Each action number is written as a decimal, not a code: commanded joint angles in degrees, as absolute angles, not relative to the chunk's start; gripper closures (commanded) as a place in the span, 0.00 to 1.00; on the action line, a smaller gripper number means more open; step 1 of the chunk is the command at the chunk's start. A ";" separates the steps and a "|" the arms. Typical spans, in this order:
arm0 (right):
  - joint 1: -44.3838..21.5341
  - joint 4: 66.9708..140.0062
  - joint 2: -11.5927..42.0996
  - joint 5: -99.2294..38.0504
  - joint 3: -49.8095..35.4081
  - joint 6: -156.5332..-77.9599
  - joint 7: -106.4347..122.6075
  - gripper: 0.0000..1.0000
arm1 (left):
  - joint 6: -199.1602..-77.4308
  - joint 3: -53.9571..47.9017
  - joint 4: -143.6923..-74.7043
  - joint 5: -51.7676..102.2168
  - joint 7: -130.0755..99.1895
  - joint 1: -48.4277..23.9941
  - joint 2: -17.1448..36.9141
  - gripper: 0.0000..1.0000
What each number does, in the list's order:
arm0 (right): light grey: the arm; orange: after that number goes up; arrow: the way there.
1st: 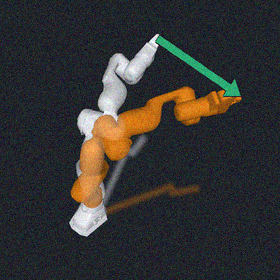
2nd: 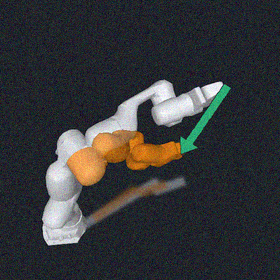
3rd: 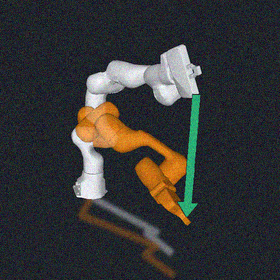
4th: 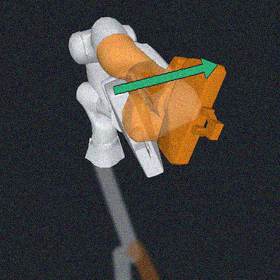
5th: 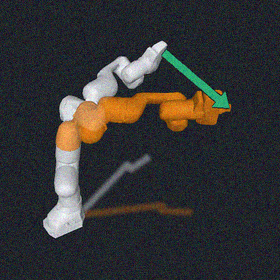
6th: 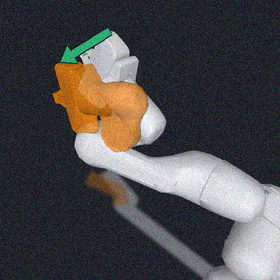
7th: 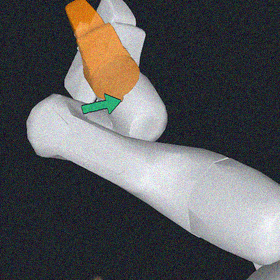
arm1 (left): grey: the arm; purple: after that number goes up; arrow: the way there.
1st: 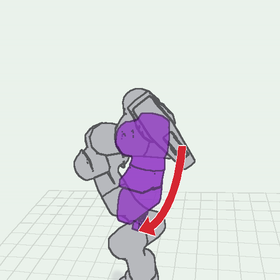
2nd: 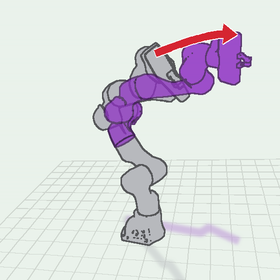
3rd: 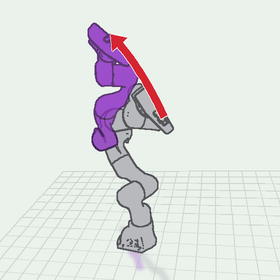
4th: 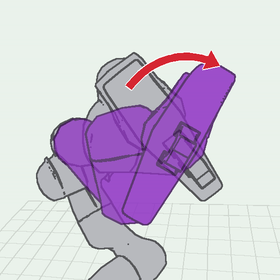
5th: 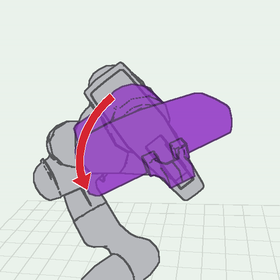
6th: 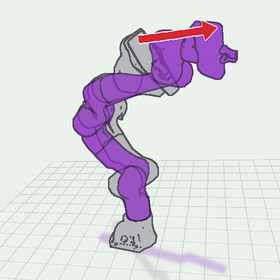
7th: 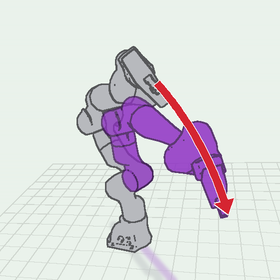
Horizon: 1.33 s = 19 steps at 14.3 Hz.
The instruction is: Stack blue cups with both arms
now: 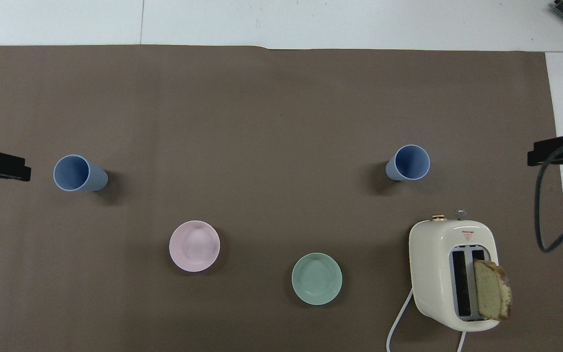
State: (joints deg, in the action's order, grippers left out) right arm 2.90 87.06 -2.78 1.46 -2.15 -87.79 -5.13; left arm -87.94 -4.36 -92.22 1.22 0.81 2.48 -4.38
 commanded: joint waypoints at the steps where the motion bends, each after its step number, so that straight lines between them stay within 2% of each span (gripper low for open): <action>1: 3.34 88.59 -4.13 1.23 -2.37 -88.07 -4.39 0.00 | -86.84 -4.22 -91.84 0.97 1.41 2.20 -4.74 0.00; 19: 3.34 88.59 -4.13 1.23 -2.37 -88.07 -4.39 0.00 | -84.72 -5.36 -91.49 0.97 1.32 1.05 -5.45 0.00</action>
